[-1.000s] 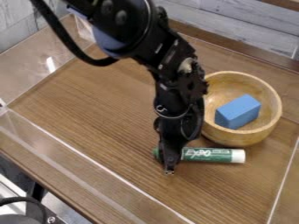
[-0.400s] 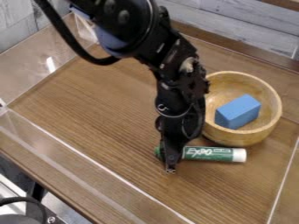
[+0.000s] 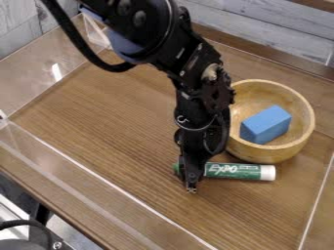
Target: Put the green marker in the brown bowl
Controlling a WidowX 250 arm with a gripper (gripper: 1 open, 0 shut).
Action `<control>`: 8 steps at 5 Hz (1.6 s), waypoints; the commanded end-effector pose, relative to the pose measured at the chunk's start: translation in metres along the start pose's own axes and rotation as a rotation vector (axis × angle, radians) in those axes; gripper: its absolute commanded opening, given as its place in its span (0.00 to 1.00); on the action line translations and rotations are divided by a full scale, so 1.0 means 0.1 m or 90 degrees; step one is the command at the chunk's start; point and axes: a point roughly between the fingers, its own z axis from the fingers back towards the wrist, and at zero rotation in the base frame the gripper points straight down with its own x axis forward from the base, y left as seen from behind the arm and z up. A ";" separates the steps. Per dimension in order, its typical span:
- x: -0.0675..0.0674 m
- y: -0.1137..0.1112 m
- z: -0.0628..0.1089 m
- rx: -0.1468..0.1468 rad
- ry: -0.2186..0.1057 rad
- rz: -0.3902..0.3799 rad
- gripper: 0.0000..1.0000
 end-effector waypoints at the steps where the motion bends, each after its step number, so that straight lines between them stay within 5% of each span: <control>1: 0.01 0.04 0.00 0.007 -0.002 0.001 0.00; 8: 0.03 0.09 -0.07 0.019 0.001 -0.002 0.00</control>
